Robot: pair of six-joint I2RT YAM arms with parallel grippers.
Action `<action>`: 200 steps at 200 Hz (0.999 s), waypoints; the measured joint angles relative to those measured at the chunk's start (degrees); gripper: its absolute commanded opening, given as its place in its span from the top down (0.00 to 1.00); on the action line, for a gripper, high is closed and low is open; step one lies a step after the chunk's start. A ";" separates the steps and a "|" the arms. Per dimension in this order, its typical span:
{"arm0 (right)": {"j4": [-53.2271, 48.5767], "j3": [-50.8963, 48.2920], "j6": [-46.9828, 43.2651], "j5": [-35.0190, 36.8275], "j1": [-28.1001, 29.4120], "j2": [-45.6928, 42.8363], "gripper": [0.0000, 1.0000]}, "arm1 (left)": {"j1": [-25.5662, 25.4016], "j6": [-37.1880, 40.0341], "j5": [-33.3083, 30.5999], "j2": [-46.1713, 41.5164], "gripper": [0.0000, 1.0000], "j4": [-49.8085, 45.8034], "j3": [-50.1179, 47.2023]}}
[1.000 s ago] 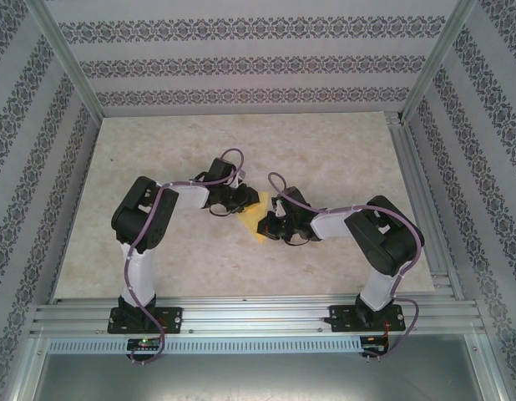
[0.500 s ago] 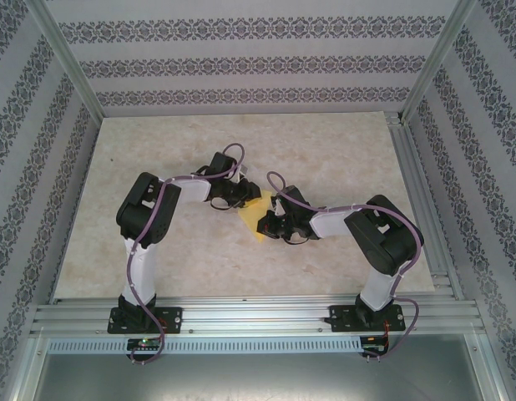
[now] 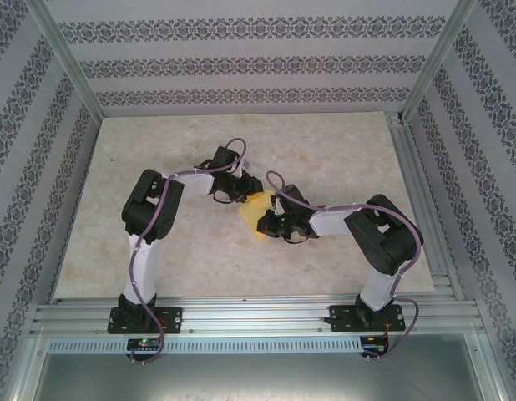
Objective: Fold a paper plane with a square sheet of paper (pick it up from the middle)
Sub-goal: Fourth fold the wing at the center of the table.
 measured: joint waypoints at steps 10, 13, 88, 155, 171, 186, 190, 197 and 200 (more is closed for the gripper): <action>-0.07 0.02 -0.11 0.04 0.00 0.02 1.00 | 0.04 0.20 -0.02 0.31 0.69 -0.46 0.66; -0.09 0.04 -0.11 0.04 0.00 0.04 1.00 | 0.09 0.33 -0.02 0.42 0.69 -0.52 0.87; -0.50 0.28 -0.13 0.04 0.00 0.11 1.00 | 2.01 2.75 0.31 4.90 0.68 -4.22 8.85; -2.01 1.25 -1.38 0.13 0.00 0.00 1.00 | 4.50 4.81 1.31 8.85 0.63 -7.52 16.90; -5.70 2.45 -2.38 0.35 0.00 -0.57 0.93 | 5.79 5.53 -0.09 8.87 0.62 -7.67 18.43; -10.75 3.89 -3.85 1.25 0.00 -1.95 0.88 | 6.75 6.14 -1.57 7.61 0.60 -8.35 18.58; -12.35 4.37 -4.39 1.86 0.02 -2.58 0.83 | 6.93 6.32 -2.05 6.84 0.60 -8.63 18.47; -15.08 5.29 -5.40 2.99 0.09 -3.91 0.79 | 7.19 6.40 -2.80 5.53 0.59 -9.01 18.05; -16.24 5.70 -5.57 3.54 0.13 -4.46 0.79 | 7.39 6.47 -3.30 4.55 0.59 -9.18 17.64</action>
